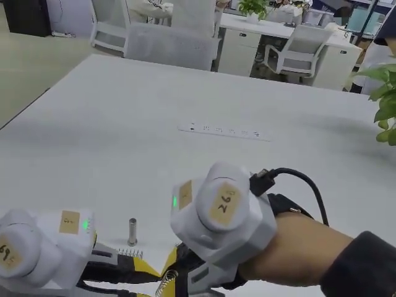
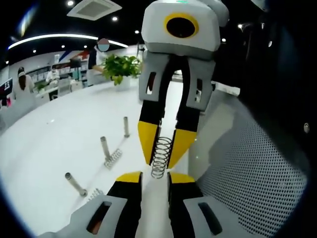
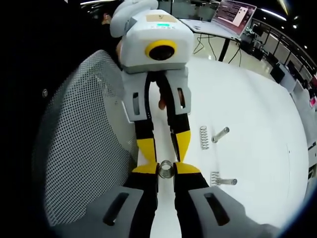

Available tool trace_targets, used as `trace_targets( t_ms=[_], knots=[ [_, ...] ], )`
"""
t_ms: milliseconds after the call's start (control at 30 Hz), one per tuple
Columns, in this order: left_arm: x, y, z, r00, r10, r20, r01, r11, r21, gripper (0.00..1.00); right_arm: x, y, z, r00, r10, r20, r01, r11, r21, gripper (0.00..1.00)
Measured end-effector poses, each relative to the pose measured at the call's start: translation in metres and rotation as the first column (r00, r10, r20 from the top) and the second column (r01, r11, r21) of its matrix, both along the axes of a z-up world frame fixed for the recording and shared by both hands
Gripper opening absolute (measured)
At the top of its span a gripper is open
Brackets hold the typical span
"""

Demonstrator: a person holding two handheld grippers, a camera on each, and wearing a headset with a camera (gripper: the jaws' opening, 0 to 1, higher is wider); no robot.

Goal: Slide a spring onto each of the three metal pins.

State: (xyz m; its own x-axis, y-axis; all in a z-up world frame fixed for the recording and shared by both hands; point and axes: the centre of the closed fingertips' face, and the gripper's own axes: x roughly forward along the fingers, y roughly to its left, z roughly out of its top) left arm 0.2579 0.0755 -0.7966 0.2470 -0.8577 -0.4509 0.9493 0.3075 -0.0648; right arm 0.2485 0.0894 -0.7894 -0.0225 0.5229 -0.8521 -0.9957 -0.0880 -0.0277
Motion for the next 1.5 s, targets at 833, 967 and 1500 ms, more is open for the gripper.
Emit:
trace_targets(
  t_ms=[833, 967, 1500],
  knots=[
    [0.008, 0.036, -0.004, 0.986, 0.165, -0.031, -0.166, 0.985, -0.052, 0.23, 0.023, -0.037, 0.000, 0.995, -0.097, 0.022, 0.098, 0.994, -0.038, 0.08],
    [0.011, 0.045, -0.003, 0.978, 0.206, -0.032, -0.207, 0.976, -0.063, 0.25, 0.026, -0.045, 0.001, 0.993, -0.116, 0.026, 0.117, 0.992, -0.045, 0.08],
    [0.016, 0.067, -0.002, 0.952, 0.304, -0.036, -0.306, 0.949, -0.077, 0.35, 0.038, -0.071, 0.007, 0.983, -0.178, 0.041, 0.181, 0.982, -0.062, 0.08]
  ],
)
